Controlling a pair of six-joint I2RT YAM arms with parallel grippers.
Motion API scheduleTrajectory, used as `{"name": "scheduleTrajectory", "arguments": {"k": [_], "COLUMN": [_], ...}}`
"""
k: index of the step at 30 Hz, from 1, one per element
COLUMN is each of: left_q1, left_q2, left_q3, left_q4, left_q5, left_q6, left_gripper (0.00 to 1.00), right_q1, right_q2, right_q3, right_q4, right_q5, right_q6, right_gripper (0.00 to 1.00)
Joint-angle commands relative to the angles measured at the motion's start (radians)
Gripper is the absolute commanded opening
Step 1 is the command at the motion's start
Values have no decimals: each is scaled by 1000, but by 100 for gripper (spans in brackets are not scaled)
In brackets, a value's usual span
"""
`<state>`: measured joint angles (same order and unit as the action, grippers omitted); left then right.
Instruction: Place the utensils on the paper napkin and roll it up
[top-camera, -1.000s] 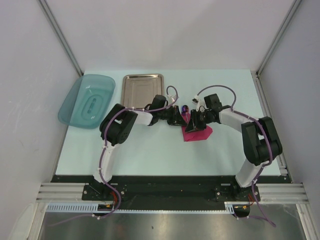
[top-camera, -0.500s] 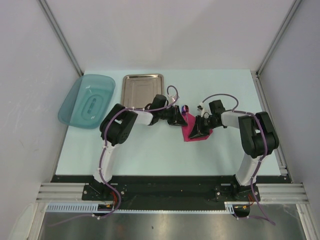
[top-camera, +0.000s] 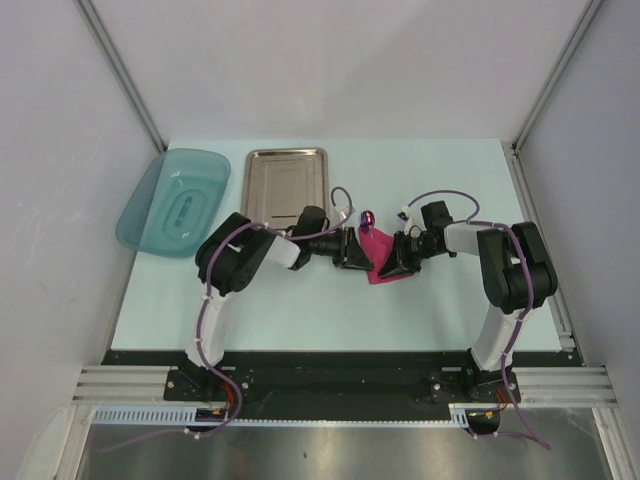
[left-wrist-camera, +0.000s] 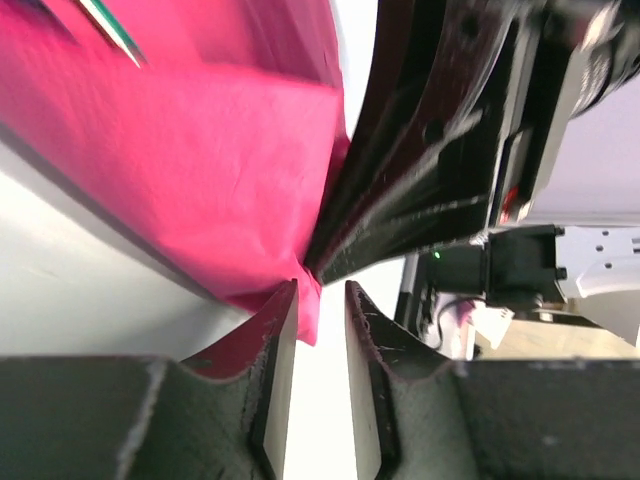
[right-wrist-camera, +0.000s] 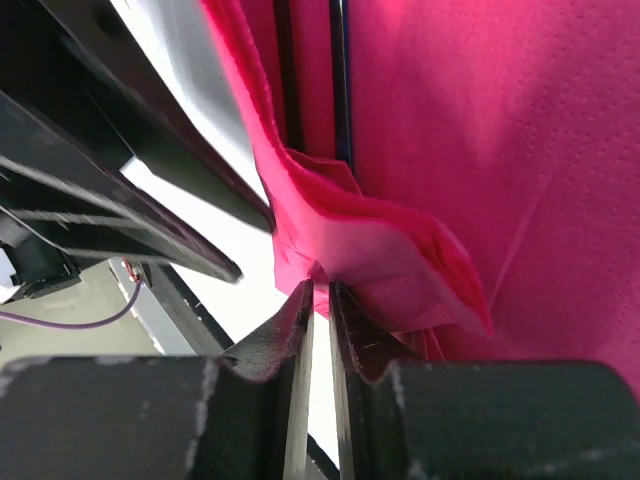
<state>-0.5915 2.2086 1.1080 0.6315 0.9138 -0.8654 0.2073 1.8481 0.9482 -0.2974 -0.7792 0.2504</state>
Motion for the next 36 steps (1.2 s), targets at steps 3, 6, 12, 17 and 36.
{"name": "scheduleTrajectory", "arguments": {"k": [3,6,12,17,36], "left_q1": [-27,-27,-25,-25,-34], "left_q2": [3,2,20,19,19], "left_q3": [-45,-28,33,36,84], "left_q4": [88,54,-165,-246,-306], "left_q5": [36,25,-36,-62,-62], "left_q6": [-56,-26,98,146,200], "left_gripper": [30,32,30,27,27], "right_q1": [-3,-6,-11,-17,-55], "right_q2": [26,28,22,-59,-89], "right_q3": [-19,-20,-19,4,187], "right_q4": [-8,-11,-19,-8,-85], "right_q5": [35,37,26,-28,138], "right_q6": [-7,-10,-14,10,-140], "right_gripper": [16,16,16,20,51]}}
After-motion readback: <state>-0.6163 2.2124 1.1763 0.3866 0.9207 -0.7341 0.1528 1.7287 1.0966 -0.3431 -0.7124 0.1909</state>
